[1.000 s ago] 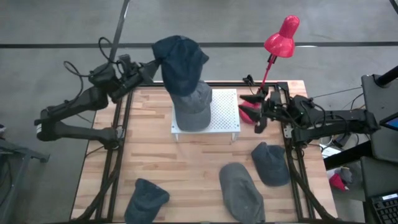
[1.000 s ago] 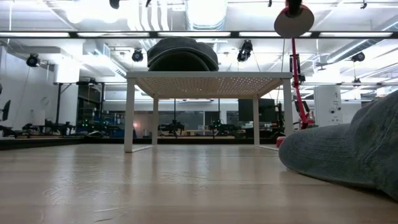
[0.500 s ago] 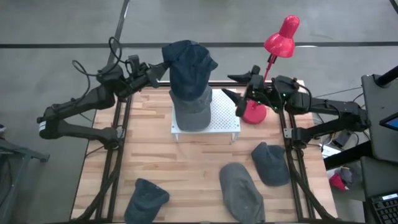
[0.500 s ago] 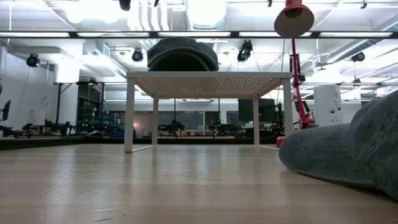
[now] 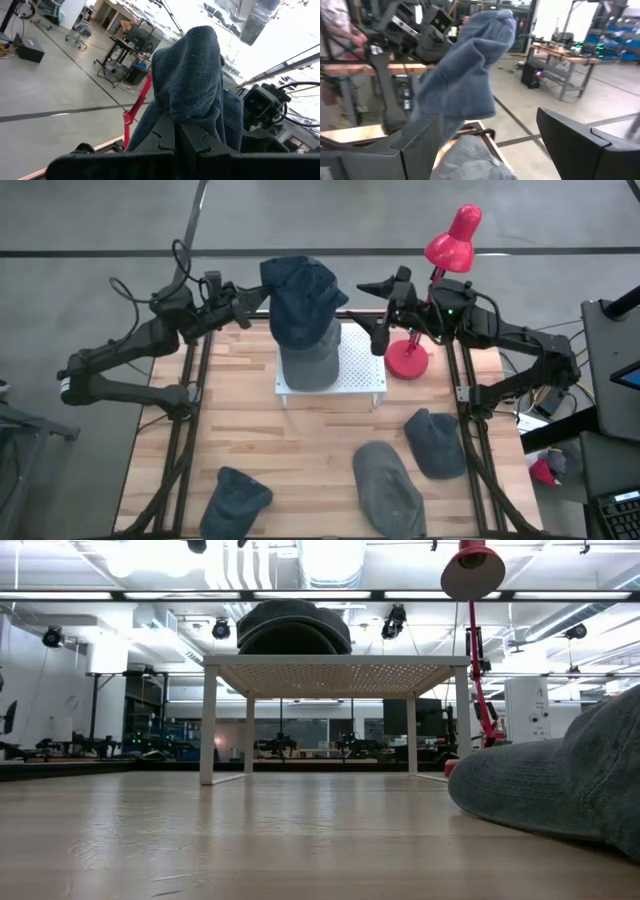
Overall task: Pick & Place hat
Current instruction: Put the top left blue cap on the shelf
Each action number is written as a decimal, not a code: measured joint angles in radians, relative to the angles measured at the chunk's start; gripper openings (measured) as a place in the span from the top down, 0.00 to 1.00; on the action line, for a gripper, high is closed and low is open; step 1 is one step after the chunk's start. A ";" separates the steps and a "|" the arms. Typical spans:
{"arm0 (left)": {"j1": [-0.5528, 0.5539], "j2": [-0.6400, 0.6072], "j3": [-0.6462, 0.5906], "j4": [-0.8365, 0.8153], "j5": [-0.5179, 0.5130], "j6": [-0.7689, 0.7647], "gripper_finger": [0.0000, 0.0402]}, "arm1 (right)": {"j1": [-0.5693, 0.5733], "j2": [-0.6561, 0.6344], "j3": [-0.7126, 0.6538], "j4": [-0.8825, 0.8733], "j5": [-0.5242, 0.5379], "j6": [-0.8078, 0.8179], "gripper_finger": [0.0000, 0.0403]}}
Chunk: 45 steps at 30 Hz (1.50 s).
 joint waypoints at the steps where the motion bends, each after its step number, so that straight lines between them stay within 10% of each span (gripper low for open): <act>1: 0.000 -0.004 0.000 0.000 0.007 0.001 1.00 | -0.002 0.002 0.013 -0.010 -0.015 0.004 0.20; 45: 0.000 -0.017 -0.005 0.032 0.073 -0.004 1.00 | -0.077 0.202 0.172 0.017 -0.366 0.134 0.18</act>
